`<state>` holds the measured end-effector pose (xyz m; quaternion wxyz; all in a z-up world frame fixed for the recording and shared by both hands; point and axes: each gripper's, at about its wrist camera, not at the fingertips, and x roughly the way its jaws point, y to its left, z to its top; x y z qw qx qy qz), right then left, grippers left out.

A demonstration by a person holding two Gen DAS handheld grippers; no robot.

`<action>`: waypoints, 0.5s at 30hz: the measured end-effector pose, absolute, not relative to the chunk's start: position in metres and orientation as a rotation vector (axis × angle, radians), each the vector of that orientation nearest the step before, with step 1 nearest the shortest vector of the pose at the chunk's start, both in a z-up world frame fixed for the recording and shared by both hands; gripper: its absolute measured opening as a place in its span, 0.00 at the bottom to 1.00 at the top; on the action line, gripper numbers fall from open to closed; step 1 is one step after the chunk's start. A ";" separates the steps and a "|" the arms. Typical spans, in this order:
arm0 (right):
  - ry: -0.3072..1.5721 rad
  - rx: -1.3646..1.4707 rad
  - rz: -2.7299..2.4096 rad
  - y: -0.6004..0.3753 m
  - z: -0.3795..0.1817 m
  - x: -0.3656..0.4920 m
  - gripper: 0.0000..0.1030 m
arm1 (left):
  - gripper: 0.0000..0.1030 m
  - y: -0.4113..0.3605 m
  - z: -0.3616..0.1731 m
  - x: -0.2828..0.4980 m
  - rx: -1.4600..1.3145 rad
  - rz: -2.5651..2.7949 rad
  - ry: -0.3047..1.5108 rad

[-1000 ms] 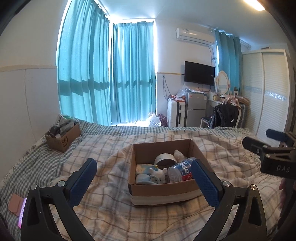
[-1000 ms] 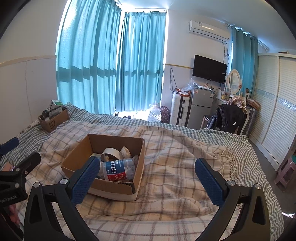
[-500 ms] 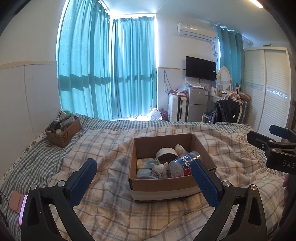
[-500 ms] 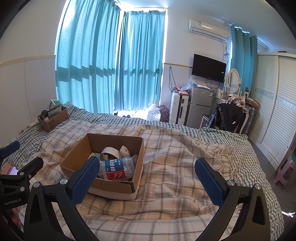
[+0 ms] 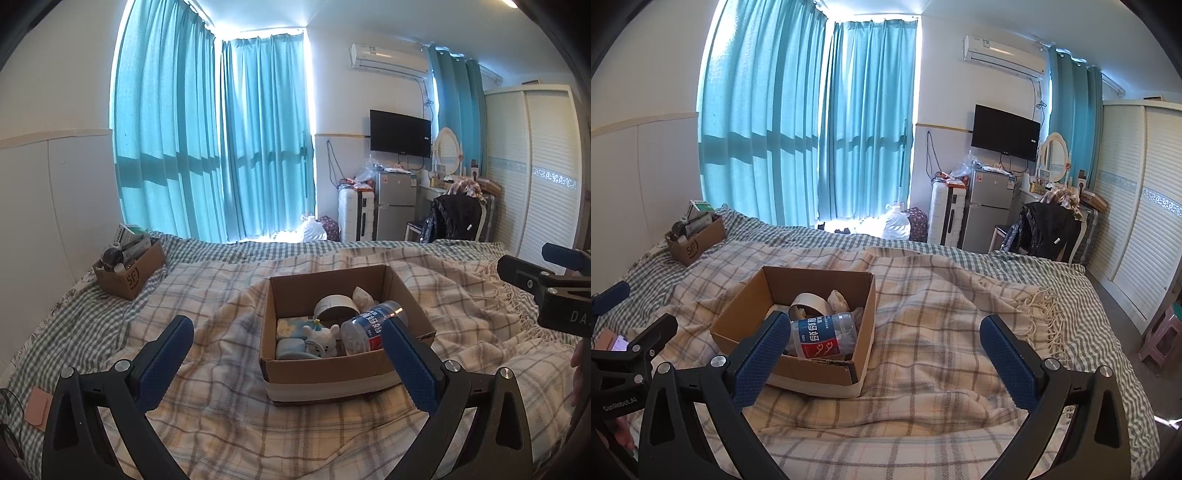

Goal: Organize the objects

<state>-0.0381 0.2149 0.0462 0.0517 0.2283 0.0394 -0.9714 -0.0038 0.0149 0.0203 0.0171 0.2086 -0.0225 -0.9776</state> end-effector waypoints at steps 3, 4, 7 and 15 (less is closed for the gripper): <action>0.110 0.694 -2.953 0.216 0.046 -0.037 1.00 | 1.00 0.014 0.019 -0.004 0.657 -3.038 -0.053; 0.109 0.693 -2.953 0.216 0.046 -0.037 1.00 | 1.00 0.013 0.019 -0.004 0.659 -3.038 -0.048; 0.106 0.693 -2.953 0.216 0.046 -0.037 1.00 | 1.00 0.013 0.019 -0.005 0.659 -3.036 -0.055; 0.113 0.701 -2.954 0.214 0.046 -0.037 1.00 | 1.00 0.014 0.019 -0.004 0.657 -3.036 -0.061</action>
